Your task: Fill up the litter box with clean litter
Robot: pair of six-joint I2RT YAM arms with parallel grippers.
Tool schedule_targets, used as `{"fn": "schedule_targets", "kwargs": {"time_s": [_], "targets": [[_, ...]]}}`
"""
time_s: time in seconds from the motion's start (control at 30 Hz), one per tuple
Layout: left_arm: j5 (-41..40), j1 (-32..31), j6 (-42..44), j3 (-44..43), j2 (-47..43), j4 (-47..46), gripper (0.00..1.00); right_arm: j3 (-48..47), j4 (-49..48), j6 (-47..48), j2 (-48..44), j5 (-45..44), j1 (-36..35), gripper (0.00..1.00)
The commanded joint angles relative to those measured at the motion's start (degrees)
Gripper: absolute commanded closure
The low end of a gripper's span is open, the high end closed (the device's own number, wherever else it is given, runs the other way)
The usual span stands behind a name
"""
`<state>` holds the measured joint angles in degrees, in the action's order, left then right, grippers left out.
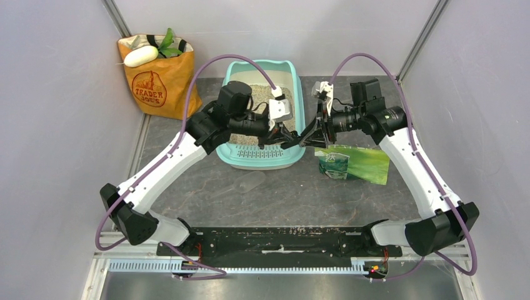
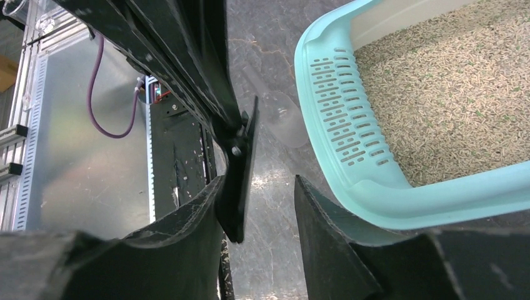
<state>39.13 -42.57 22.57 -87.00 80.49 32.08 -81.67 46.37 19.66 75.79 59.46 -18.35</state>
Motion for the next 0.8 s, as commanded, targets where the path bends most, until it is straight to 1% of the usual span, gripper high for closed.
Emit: {"fn": "schedule_targets", "kwargs": {"time_s": [0.0, 0.03, 0.13, 0.23, 0.27, 0.3, 0.4, 0.47, 0.5, 0.57, 0.6, 0.63, 0.67, 0.7, 0.73, 0.77], "targets": [[3.22, -0.49, -0.57, -3.19, 1.68, 0.96, 0.98, -1.15, 1.84, 5.42, -1.11, -1.34, -1.57, 0.54], [3.39, -0.50, -0.45, -3.26, 1.90, 1.05, 0.98, -1.38, 2.42, 6.31, -1.01, -1.45, -1.68, 0.56], [3.67, -0.50, -0.17, -4.66, 2.88, 2.36, 0.98, -1.92, 3.90, 7.82, -0.60, -1.63, -1.81, 0.76], [3.31, -0.42, -0.39, -5.99, 3.45, 3.04, 0.98, -2.60, 5.57, 8.79, -0.28, -1.87, -1.80, 0.88], [3.54, -0.33, -0.61, -6.26, 3.49, 3.08, 0.97, -2.79, 5.98, 9.19, -0.28, -1.98, -1.79, 0.92], [3.78, -0.12, -1.21, -6.72, 3.45, 3.00, 0.88, -2.85, 6.23, 9.51, -0.35, -2.15, -1.78, 0.96], [5.51, 2.08, -8.25, -5.59, 1.90, -2.17, 0.54, -3.44, 6.19, 10.07, -0.48, -2.66, -1.82, 0.98], [8.29, 5.64, -16.35, -2.15, -0.10, -9.40, 0.43, -4.21, 6.14, 10.09, -0.51, -2.60, -1.72, 0.98], [10.03, 8.23, -20.31, 0.44, -1.23, -13.61, 0.38, -4.53, 6.11, 10.29, -0.64, -2.47, -1.77, 0.98], [16.07, 13.28, -29.99, 4.05, -1.73, -23.70, 0.30, -4.97, 5.57, 10.62, -1.09, -1.84, -1.77, 0.98], [19.74, 14.96, -33.90, 5.01, -1.40, -27.02, 0.28, -5.15, 5.09, 10.40, -1.30, -1.66, -1.79, 0.98], [23.12, 16.22, -35.71, 6.02, -0.99, -30.38, 0.22, -5.24, 4.37, 10.03, -1.52, -1.43, -1.78, 0.98], [27.27, 16.52, -35.86, 6.84, -0.66, -31.71, 0.18, -5.27, 3.81, 9.92, -1.73, -1.02, -1.73, 0.97], [30.07, 16.48, -34.55, 7.37, -0.68, -31.81, 0.17, -5.21, 2.92, 9.64, -1.99, -0.58, -1.80, 0.97], [30.10, 16.25, -33.97, 8.21, -1.03, -31.77, 0.17, -4.94, 1.74, 9.16, -2.17, -0.25, -1.78, 0.97], [29.58, 16.05, -34.69, 9.21, -1.40, -34.79, 0.16, -4.66, 0.71, 8.46, -2.25, 0.03, -1.78, 0.97]]}}
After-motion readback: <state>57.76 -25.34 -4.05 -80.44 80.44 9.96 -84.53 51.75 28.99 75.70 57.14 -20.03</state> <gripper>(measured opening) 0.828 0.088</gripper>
